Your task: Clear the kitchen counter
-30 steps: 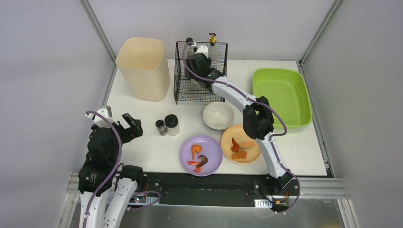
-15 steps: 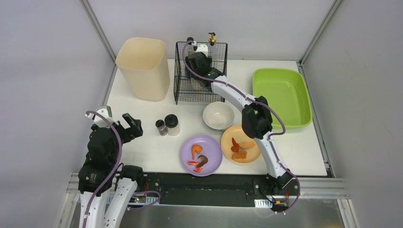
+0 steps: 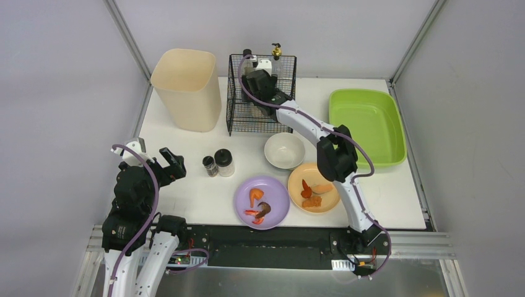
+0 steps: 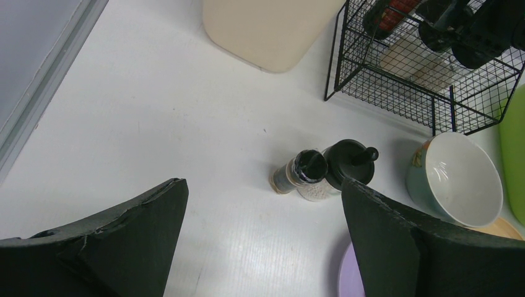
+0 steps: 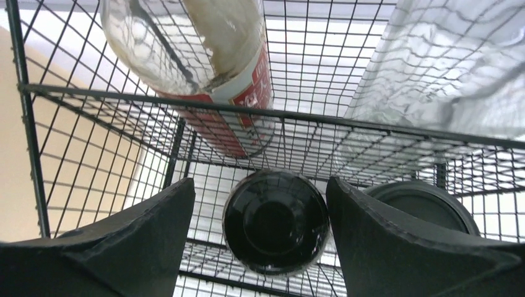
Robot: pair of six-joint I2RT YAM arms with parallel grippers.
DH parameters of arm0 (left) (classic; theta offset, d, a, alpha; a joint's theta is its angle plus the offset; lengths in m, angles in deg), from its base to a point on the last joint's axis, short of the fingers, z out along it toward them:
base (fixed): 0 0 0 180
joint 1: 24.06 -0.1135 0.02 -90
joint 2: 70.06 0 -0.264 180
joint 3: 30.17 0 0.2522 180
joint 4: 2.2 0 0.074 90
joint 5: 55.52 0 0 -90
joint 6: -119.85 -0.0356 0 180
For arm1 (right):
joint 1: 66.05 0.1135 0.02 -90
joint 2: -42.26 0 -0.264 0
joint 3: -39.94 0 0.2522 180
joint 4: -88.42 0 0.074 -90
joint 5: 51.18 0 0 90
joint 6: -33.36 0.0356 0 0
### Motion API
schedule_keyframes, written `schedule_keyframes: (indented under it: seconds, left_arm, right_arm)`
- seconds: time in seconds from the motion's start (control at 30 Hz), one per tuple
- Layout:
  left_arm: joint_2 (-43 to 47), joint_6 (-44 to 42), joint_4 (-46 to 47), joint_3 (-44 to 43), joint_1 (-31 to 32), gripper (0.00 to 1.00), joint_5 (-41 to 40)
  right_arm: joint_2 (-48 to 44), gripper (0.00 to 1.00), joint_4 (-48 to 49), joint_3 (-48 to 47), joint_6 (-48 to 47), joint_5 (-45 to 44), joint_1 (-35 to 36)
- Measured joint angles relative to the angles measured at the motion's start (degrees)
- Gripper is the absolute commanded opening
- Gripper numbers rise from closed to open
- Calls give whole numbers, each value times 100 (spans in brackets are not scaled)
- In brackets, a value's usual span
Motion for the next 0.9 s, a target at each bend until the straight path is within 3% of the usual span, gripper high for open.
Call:
schedule_keyframes:
  seconds: [0.57,0.9]
  left_arm:
    - [0,-2,2,0,0,99,4]
    - [2,-2,2,0,0,99,-2]
  right_arm:
    - [-2190,93,717,1954,-1014,-391,748]
    - [-3101,93,166,2321,-1084,17,1412]
